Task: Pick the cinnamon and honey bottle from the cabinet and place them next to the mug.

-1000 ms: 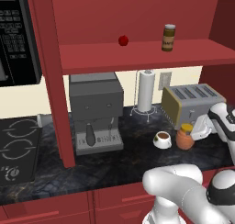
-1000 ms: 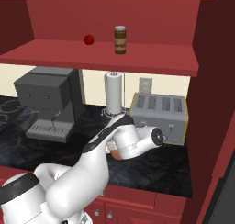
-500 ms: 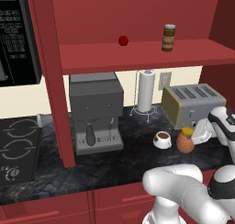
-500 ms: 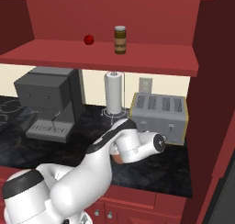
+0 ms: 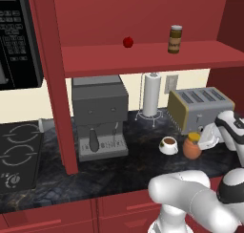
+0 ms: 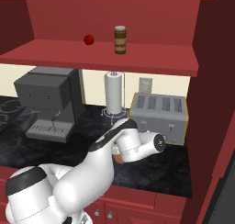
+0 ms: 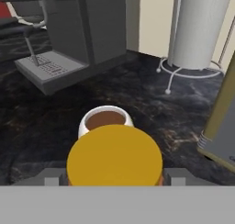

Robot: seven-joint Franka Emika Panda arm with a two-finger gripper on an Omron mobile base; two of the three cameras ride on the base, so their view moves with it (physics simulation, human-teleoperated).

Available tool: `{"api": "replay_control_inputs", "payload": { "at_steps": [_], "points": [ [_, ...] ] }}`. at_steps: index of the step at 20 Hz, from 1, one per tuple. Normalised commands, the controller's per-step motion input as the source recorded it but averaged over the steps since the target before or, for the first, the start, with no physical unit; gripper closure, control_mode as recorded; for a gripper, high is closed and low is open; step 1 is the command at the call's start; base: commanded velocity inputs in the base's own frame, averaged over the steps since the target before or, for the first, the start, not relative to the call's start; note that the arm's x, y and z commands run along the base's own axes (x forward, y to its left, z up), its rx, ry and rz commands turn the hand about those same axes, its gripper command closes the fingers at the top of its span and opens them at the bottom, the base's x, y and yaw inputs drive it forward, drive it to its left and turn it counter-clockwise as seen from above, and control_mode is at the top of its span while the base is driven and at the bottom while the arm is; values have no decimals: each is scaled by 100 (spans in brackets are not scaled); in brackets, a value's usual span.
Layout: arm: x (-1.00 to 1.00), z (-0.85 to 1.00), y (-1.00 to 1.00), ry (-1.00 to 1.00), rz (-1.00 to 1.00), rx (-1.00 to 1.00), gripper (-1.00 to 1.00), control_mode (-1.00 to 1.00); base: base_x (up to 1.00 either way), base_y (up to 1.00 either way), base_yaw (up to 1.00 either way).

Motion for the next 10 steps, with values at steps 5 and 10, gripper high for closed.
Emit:
{"api": "replay_control_inputs", "payload": {
  "at_steps": [5,10],
  "points": [
    [17,0,-3,0,0,0,100,-100,0,0,0],
    [10,-1,-2,0,0,0,100,-100,0,0,0]
  ]
}}
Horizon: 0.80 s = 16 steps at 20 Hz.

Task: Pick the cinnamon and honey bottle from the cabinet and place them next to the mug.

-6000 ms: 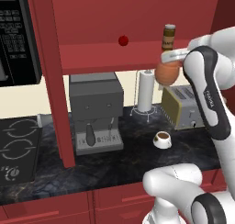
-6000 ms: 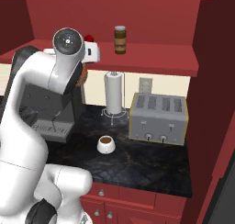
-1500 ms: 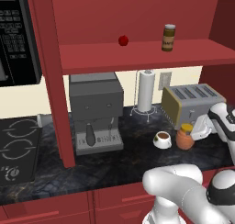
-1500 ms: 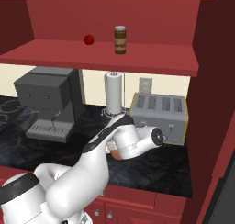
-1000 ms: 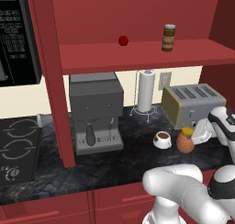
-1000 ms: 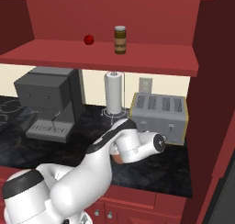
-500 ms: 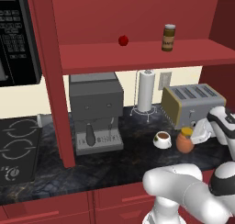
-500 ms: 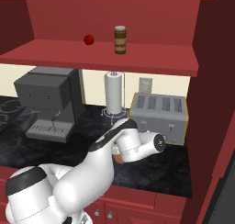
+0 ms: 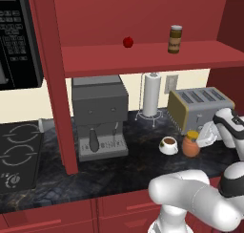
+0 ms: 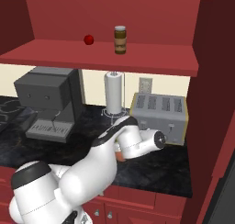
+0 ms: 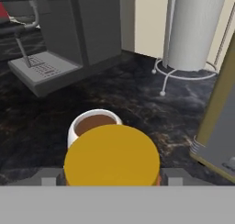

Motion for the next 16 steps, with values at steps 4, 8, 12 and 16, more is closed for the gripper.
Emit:
{"api": "replay_control_inputs", "payload": {
  "at_steps": [4,8,12,16],
  "points": [
    [1,-19,0,0,0,0,100,-100,0,0,0],
    [0,-30,0,0,0,0,100,-100,0,0,0],
    [0,-18,0,0,0,0,100,-100,0,0,0],
    [0,0,0,0,0,0,100,-100,0,0,0]
  ]
}}
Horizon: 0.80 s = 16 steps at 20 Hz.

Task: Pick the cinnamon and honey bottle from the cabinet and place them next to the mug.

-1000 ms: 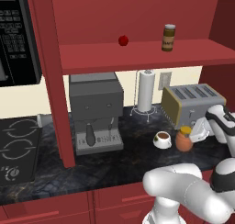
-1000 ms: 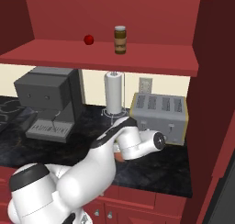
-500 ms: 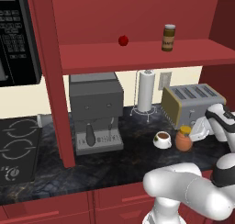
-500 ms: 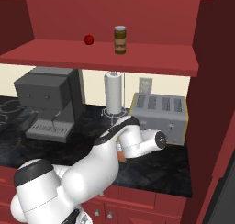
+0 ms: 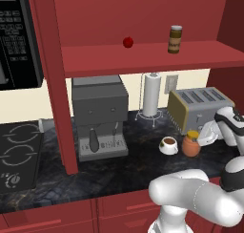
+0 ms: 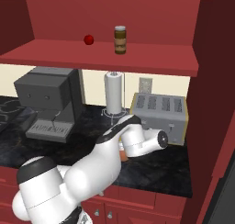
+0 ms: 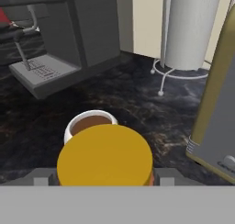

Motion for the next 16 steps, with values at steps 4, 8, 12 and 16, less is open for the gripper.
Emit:
{"api": "replay_control_inputs", "payload": {
  "at_steps": [4,8,12,16],
  "points": [
    [0,0,0,0,0,0,-100,-100,0,0,0],
    [0,1,0,0,0,0,-100,-100,0,0,0],
    [0,8,0,0,0,0,-100,-100,0,0,0],
    [0,23,0,0,0,0,-100,-100,0,0,0]
  ]
}}
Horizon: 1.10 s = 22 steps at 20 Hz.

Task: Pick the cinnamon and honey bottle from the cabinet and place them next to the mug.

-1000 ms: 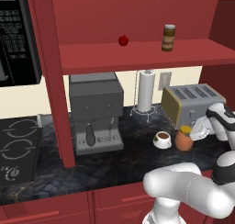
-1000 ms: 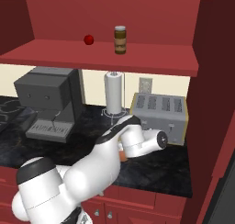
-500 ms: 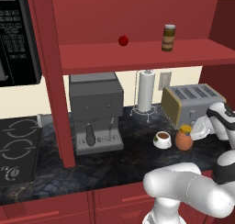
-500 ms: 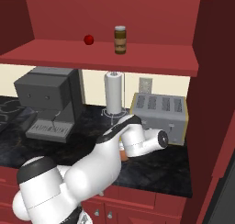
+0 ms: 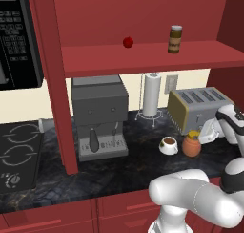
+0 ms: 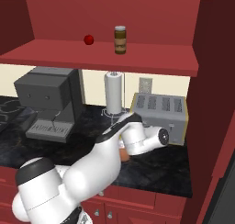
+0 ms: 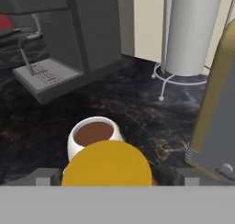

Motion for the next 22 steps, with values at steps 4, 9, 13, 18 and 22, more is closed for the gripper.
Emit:
{"api": "replay_control_inputs", "payload": {
  "at_steps": [4,9,13,18,22],
  "points": [
    [0,46,0,0,0,0,-100,-100,0,0,0],
    [-22,66,0,0,0,0,-100,-100,0,0,0],
    [-45,60,0,0,-2,0,-100,-100,0,0,0],
    [-78,49,18,-1,-15,0,-100,-100,0,0,0],
    [-85,45,26,-2,-24,0,-100,-100,0,0,0]
  ]
}}
